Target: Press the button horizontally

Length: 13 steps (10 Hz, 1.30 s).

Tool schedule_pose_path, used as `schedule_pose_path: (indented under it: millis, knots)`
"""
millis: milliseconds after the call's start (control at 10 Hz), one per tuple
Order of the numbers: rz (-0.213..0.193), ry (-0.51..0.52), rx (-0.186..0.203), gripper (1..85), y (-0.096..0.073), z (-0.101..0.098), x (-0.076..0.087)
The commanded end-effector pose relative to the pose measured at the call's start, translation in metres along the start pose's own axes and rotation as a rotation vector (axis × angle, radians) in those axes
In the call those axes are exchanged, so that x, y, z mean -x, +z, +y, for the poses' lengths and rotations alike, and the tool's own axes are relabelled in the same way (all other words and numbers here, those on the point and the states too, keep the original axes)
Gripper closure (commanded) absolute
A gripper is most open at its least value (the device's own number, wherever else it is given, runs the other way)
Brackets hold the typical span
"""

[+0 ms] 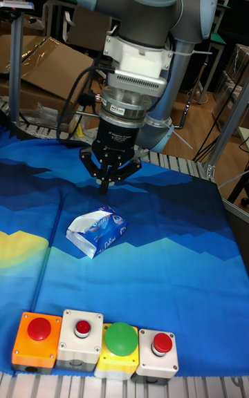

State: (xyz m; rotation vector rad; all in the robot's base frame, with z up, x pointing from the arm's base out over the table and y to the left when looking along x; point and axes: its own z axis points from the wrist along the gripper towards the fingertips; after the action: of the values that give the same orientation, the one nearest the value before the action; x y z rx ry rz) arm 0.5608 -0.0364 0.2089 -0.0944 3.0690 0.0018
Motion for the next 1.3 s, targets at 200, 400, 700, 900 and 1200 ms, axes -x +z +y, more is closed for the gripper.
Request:
schedule_pose_path:
  millis: [200, 400, 700, 900, 1200]
  knots:
    - [-0.054, -0.042, 0.018, 84.7, -0.002, 0.005, 0.014]
    - [-0.078, -0.025, 0.021, 84.7, 0.003, 0.002, 0.018]
    - [0.026, 0.057, 0.021, 84.7, 0.008, 0.001, -0.009]
    - [0.031, 0.057, -0.014, 84.7, 0.015, -0.010, -0.008]
    - [0.009, 0.040, -0.002, 84.7, 0.018, -0.009, -0.005]
